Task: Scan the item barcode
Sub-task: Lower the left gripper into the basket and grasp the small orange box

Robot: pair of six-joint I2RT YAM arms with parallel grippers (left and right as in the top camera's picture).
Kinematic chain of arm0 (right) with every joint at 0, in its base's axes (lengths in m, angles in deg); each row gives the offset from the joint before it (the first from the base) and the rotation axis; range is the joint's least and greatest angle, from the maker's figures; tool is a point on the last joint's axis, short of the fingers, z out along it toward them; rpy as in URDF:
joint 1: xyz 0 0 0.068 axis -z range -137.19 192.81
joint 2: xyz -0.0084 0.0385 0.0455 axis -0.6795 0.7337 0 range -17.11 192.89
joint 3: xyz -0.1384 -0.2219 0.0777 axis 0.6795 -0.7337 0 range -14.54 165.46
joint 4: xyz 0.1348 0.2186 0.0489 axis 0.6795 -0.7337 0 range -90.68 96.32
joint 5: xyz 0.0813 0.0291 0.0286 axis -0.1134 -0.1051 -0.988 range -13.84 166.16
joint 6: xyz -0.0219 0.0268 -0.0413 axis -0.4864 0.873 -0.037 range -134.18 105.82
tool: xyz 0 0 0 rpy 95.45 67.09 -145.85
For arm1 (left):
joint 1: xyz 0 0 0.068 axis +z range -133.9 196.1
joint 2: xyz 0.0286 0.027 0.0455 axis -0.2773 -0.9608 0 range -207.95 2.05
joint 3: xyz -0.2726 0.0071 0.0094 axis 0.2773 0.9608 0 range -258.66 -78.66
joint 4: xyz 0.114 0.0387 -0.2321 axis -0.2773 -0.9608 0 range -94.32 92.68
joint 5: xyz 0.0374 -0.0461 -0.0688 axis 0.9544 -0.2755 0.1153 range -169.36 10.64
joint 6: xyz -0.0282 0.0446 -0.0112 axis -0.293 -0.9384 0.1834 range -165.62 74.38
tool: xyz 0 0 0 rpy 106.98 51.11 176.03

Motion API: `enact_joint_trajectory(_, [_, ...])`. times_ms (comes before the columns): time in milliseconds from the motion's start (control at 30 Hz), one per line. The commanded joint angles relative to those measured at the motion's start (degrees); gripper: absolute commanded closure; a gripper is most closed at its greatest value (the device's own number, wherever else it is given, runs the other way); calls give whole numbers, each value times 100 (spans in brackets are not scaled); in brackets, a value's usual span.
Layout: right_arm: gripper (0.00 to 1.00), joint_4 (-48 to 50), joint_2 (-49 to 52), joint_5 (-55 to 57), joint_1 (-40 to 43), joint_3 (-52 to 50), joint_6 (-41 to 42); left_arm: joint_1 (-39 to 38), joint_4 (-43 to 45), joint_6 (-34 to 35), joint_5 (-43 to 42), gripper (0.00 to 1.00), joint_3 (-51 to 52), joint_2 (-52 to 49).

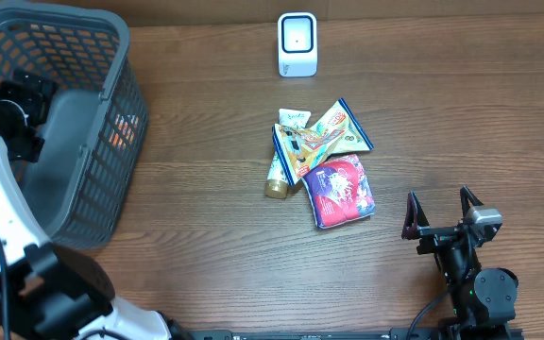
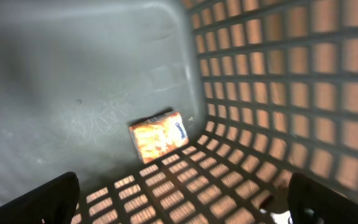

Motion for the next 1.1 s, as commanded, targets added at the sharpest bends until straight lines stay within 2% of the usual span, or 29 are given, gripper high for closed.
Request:
enact_joint_trajectory(0, [0, 31, -52, 57, -31, -57, 4, -96, 114, 422, -68, 0, 20, -518])
enact_joint_trajectory(400, [0, 31, -52, 57, -31, -57, 4, -671, 369, 704, -151, 0, 20, -1722])
enact_joint_trajectory(900, [0, 31, -52, 57, -31, -57, 4, -811, 411, 748, -22, 1, 22, -2264])
enact_joint_trajectory(1067, [0, 31, -52, 57, -31, -57, 4, -859, 411, 748, 13, 15, 22, -2306])
